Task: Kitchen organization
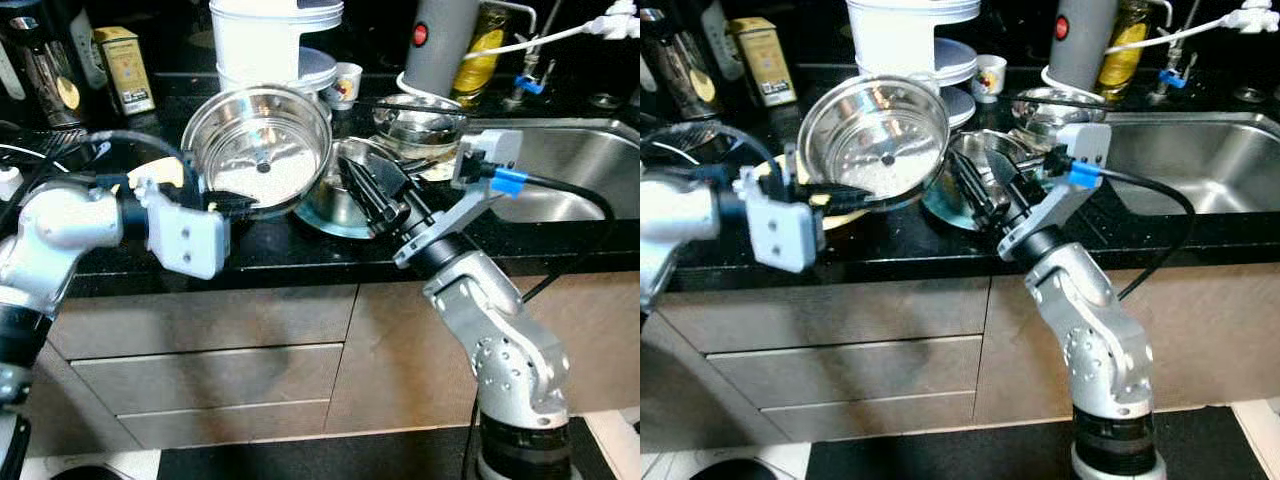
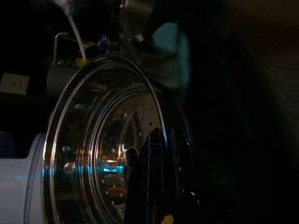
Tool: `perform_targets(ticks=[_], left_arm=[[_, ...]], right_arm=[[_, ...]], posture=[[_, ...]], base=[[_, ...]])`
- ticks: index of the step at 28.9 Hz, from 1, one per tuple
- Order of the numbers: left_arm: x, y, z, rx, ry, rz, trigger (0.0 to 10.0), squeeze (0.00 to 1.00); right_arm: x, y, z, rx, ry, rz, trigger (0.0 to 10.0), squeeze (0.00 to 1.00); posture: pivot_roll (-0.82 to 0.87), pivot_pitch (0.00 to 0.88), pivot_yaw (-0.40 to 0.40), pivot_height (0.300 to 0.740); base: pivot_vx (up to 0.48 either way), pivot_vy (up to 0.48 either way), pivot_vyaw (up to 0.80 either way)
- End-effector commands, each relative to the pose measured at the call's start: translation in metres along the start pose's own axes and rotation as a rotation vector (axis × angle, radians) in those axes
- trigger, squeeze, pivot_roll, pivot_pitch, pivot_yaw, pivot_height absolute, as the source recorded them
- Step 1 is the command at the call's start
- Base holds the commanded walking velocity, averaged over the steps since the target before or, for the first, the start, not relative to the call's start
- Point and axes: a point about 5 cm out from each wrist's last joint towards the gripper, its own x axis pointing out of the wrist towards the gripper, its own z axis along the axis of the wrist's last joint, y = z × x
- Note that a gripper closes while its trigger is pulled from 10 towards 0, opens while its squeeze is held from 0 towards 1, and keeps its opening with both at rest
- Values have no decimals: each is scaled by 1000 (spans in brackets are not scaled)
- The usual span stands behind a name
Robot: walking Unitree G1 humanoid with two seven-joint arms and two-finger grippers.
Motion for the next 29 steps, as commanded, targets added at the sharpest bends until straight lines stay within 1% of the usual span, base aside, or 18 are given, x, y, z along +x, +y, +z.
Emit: perform_targets(ticks=[1, 6, 8, 10, 14, 15, 16, 17, 18, 19, 20, 21, 22, 23, 24, 26, 27, 29], left_arm=[[-3, 2, 6, 60, -7, 0, 0, 0], [-2, 1, 9, 69, -19, 5, 0, 0], [-1, 3, 13, 88, -32, 22, 0, 0], [-1, 5, 15, 99, -35, 35, 0, 0], [0, 7, 18, 111, -44, 56, 0, 0], [0, 8, 19, 123, -50, 68, 0, 0], [0, 8, 19, 123, -50, 68, 0, 0], [-1, 9, 20, 130, -53, 74, 0, 0], [-1, 9, 21, 139, -56, 79, 0, 0], [-1, 9, 21, 145, -57, 76, 0, 0], [-1, 9, 21, 145, -57, 76, 0, 0], [-1, 8, 21, 146, -56, 73, 0, 0], [-1, 8, 21, 146, -56, 73, 0, 0], [-1, 7, 20, 145, -56, 71, 0, 0], [-1, 7, 20, 145, -56, 71, 0, 0], [-1, 5, 20, 140, -57, 70, 0, 0], [-1, 5, 20, 140, -57, 70, 0, 0], [0, 3, 19, 135, -56, 66, 0, 0]], right_arm=[[3, -1, 0, 16, 21, -10, 10000, 1000], [7, -7, -2, 2, 74, -69, 10000, 1000], [9, -17, -3, 7, 115, -136, 10000, 1000], [10, -20, -3, 13, 129, -165, 10000, 1000], [11, -26, -5, -14, 170, -216, 10000, 1000], [11, -31, -5, -13, 185, -257, 10000, 459], [11, -31, -5, -13, 185, -257, 10000, 459], [12, -34, -6, -10, 196, -290, 10000, 0], [12, -37, -7, 2, 203, -319, 10000, 0], [12, -39, -7, 43, 197, -334, 10000, 0], [12, -39, -7, 43, 197, -334, 10000, 0], [13, -39, -7, 81, 189, -336, 10000, 0], [13, -39, -7, 81, 189, -336, 10000, 0], [14, -38, -6, 119, 180, -329, 10000, 0], [14, -38, -6, 119, 180, -329, 10000, 0], [16, -35, -4, 189, 170, -311, 10000, 0], [16, -35, -4, 189, 170, -311, 10000, 0], [18, -32, -3, 237, 171, -289, 10000, 0]], posture=[[-8, 126, -41, 740], [-7, 128, -39, 740], [-7, 129, -38, 740], [-7, 129, -38, 740], [-8, 128, -39, 740], [-7, 130, -39, 740], [-7, 130, -39, 740], [-8, 131, -40, 740], [-7, 130, -41, 740], [-5, 131, -43, 740], [-5, 131, -43, 740], [-4, 131, -43, 740], [-4, 131, -43, 740], [-4, 131, -43, 740], [-4, 131, -43, 740], [-4, 130, -42, 740], [-4, 130, -42, 740], [-5, 130, -41, 740]], base=[[0, 0, 0], [0, 0, 0], [0, 0, 0], [0, 0, 0], [0, 0, 0], [0, 0, 0], [0, 0, 0], [0, 0, 0], [0, 0, 0], [0, 0, 0], [0, 0, 0], [0, 0, 0], [0, 0, 0], [0, 0, 0], [0, 0, 0], [0, 0, 0], [0, 0, 0], [0, 0, 0]])
